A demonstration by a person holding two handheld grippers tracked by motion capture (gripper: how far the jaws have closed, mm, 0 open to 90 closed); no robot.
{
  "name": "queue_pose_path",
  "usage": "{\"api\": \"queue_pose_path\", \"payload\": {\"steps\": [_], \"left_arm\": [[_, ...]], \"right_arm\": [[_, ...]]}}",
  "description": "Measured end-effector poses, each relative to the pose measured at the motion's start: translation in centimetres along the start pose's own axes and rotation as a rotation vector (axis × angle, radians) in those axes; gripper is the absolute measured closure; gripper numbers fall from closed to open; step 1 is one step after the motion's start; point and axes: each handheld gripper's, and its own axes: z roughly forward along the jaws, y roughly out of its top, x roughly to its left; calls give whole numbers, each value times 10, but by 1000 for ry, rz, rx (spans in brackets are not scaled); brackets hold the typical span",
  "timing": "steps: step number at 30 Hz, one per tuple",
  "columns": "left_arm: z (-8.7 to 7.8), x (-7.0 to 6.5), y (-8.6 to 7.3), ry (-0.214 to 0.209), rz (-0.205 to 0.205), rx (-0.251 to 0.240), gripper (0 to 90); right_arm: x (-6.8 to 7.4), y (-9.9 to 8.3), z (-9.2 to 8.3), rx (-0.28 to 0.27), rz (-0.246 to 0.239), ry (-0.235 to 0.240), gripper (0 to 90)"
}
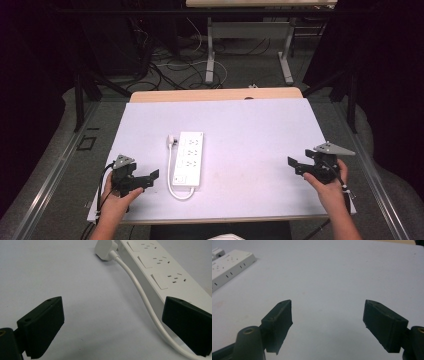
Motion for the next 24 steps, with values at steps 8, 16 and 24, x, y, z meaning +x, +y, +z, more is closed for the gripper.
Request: {"api": "queue_pose_path", "payload": {"steps": [8, 16, 24], "left_arm": [[-2, -1, 2, 2, 0, 13, 54], [-5, -5, 6, -9, -19, 24, 68], [-8, -15, 12, -11, 4, 39, 98]], "right_arm": [[0, -19, 5, 48, -45, -24, 218], [2, -28, 10, 82, -51, 5, 211], [10, -31, 13, 159, -123, 41, 188]]}}
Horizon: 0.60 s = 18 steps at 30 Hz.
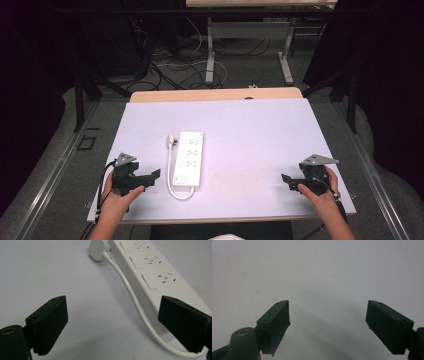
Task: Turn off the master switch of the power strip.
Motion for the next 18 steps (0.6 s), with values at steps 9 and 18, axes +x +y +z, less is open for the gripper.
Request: {"api": "queue_pose_path", "payload": {"steps": [9, 18], "left_arm": [[-4, -10, 6, 2, 44, 44, 166], [-13, -16, 15, -16, 56, 32, 190]], "right_arm": [[11, 1, 2, 59, -77, 29, 161], [13, -1, 5, 72, -74, 51, 161]]}}
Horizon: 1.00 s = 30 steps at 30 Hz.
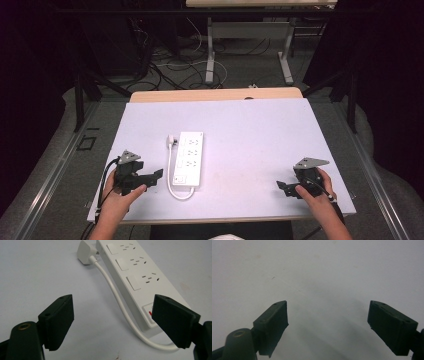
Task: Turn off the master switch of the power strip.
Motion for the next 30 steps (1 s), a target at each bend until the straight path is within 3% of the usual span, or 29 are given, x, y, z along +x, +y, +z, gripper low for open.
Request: {"api": "queue_pose_path", "payload": {"steps": [12, 21, 30], "left_arm": [[-10, 0, 15, -29, 8, 28, 221], [-15, -5, 27, 3, 57, 59, 245], [-19, -7, 38, -19, 83, 75, 246]], "right_arm": [[3, 1, -1, -15, 0, 0, 161], [3, 1, -1, -21, -6, -1, 161], [3, 0, 0, -25, -4, -2, 161]]}}
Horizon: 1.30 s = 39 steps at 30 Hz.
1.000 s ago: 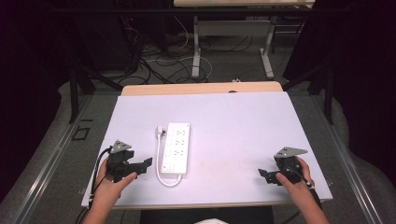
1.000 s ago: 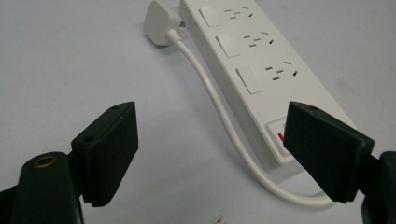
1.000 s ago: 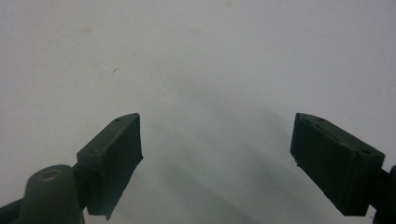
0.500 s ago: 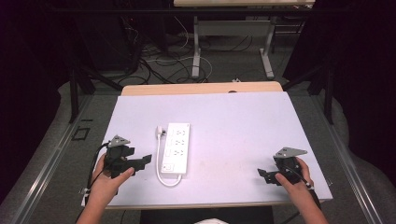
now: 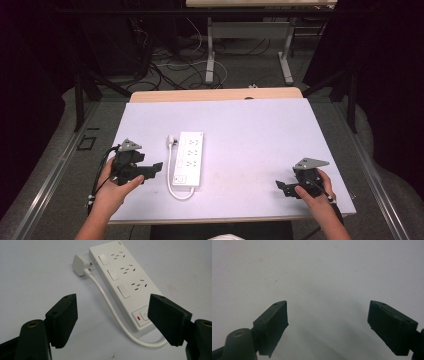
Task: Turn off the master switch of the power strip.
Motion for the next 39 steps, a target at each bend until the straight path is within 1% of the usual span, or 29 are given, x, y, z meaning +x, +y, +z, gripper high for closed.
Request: {"api": "queue_pose_path", "payload": {"steps": [2, 3, 4, 5, 8, 9, 11, 12, 16, 17, 18, 19, 20, 21, 23, 24, 25, 26, 27, 28, 30, 31, 32, 33, 34, 35, 36, 37, 39], "left_arm": [[0, -1, 2, 9, 12, 5, 247], [0, -2, 3, 13, 11, 4, 247], [-1, -2, 4, 8, 18, 14, 248], [0, -2, 5, 9, 23, 11, 249], [0, -4, 7, 5, 24, 22, 252], [1, -4, 8, 9, 39, 25, 252], [1, -4, 9, 12, 41, 43, 258], [1, -5, 10, 10, 41, 56, 267], [2, -6, 13, 7, 33, 74, 288], [2, -6, 14, -9, 22, 93, 292], [3, -7, 14, -5, 24, 85, 295], [3, -7, 15, -5, 27, 83, 296], [2, -6, 17, -21, 32, 106, 299], [3, -7, 16, -18, 14, 96, 302], [2, -7, 18, -29, 14, 112, 314], [3, -7, 19, -25, 20, 112, 315], [4, -8, 19, -23, 7, 112, 320], [5, -8, 19, -24, 8, 111, 328], [4, -8, 21, -29, 19, 126, 332], [4, -9, 21, -30, 5, 131, 335], [5, -9, 22, -35, 6, 146, 348], [6, -9, 22, -36, 5, 145, 349], [6, -9, 22, -38, 15, 159, 354], [8, -9, 23, -39, 21, 160, 361], [7, -8, 23, -47, 23, 179, 368], [8, -8, 24, -48, 23, 186, 372], [9, -9, 24, -47, 15, 188, 378], [9, -8, 25, -49, 22, 195, 384], [11, -8, 25, -49, 15, 199, 408]], "right_arm": [[0, 0, 0, 0, 1, -2, 161], [0, 0, 0, -1, 3, -2, 160], [0, 0, 0, -2, 4, -4, 161], [0, 0, 0, -1, 3, -3, 160], [0, 0, 0, -2, 1, -7, 161], [0, 0, 0, -3, -1, -6, 160], [0, 0, -1, -5, -3, -7, 161], [-1, 0, 0, -7, -8, -4, 161], [0, -1, 0, -3, 0, 0, 160], [0, -1, 0, -3, 0, 0, 160], [-1, -1, 1, -5, -14, 2, 160], [-1, -1, 1, -5, -13, 1, 160], [-1, -1, 1, -4, -11, 2, 160], [-1, -1, 0, -3, -5, 1, 160], [0, -1, 0, -4, 0, -1, 160], [0, -1, 0, -5, -1, -2, 160], [-1, -1, 1, -6, -15, -1, 160], [-1, -1, 1, -5, -14, -1, 160], [0, -1, 1, -5, -14, 3, 160], [0, -1, 1, -2, -13, 5, 160], [1, -1, 2, 0, -6, 5, 160], [1, -1, 2, 0, -5, 5, 160], [1, -1, 2, 1, -5, 6, 160], [1, -1, 2, 1, -5, 7, 160], [1, -1, 2, 2, -3, 6, 160], [1, -1, 2, 3, -3, 6, 160], [1, -1, 2, 3, -3, 5, 160], [0, -1, 2, 4, -6, 5, 160], [0, -1, 2, 5, -3, 8, 160]]}}
